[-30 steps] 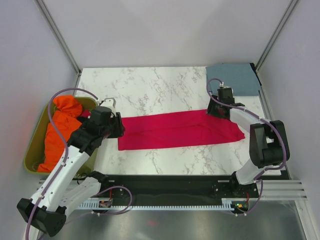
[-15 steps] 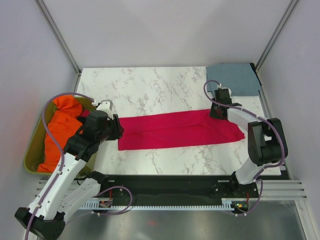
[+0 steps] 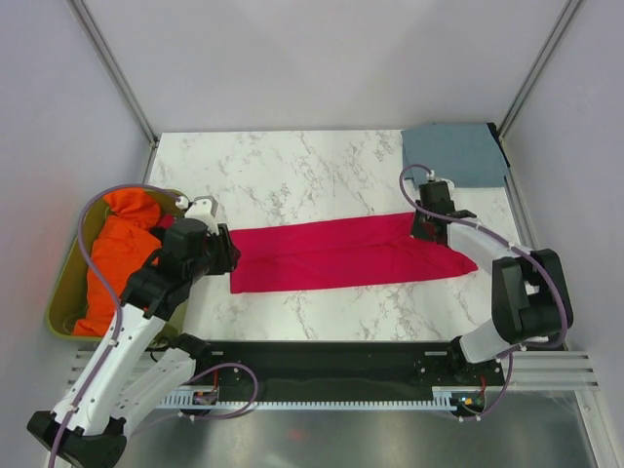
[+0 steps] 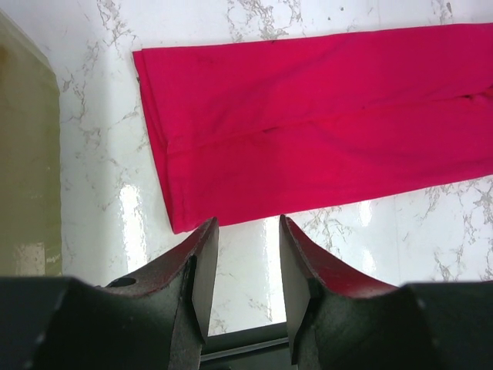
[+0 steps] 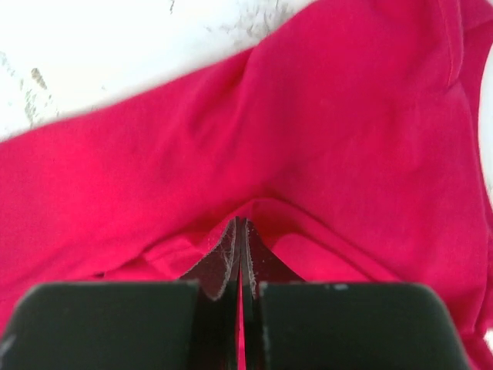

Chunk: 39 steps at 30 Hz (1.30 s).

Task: Fold and stack the t-shirts
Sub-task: Fold the tshirt

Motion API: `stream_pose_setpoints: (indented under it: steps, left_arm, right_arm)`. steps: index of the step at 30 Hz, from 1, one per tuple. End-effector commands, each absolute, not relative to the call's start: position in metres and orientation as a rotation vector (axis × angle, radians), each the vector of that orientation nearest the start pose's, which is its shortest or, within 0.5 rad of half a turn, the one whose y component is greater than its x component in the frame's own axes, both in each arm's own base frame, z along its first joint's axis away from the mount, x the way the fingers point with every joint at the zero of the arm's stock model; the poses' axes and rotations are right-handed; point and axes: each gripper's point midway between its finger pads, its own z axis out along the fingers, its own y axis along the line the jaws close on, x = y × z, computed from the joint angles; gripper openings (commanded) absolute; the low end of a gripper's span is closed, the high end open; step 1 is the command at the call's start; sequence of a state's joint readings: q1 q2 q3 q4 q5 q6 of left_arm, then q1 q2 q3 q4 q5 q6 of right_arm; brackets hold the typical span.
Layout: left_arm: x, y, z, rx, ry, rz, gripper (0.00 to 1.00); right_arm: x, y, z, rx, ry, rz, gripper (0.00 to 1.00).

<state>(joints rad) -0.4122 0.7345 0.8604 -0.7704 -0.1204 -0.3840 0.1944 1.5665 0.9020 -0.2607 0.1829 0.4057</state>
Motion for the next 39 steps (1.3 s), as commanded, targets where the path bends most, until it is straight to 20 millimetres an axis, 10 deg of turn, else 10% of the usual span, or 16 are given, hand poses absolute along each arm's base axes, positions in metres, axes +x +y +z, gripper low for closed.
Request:
stream_pose_setpoints:
  steps: [1,12,14,17,26,33,39]
  left_arm:
    - [0.223,-0.09,0.207,-0.029,2.182,-0.315,0.45]
    - [0.22,-0.088,0.212,-0.035,2.158,-0.321,0.44]
    - [0.221,-0.089,0.213,-0.035,2.155,-0.322,0.44]
    - [0.22,-0.089,0.212,-0.034,2.159,-0.322,0.45]
    - [0.243,-0.103,0.195,-0.05,2.288,-0.301,0.45]
    - [0.305,-0.159,0.164,0.016,2.419,-0.341,0.44]
    - [0.352,-0.197,0.107,-0.046,2.585,-0.303,0.43]
  right_arm:
    - [0.347,0.064,0.063,0.358,2.433,0.056,0.0]
    - [0.273,0.097,0.055,0.364,2.492,0.205,0.0]
    - [0.265,0.1,0.057,0.352,2.496,0.229,0.37]
    - [0.256,0.102,0.066,0.333,2.492,0.251,0.64]
    - [0.278,0.075,0.114,0.409,2.337,0.132,0.66]
    - [0.309,0.02,0.074,0.612,2.415,-0.059,0.64]
    - [0.323,0.028,0.031,0.554,2.542,-0.042,0.67]
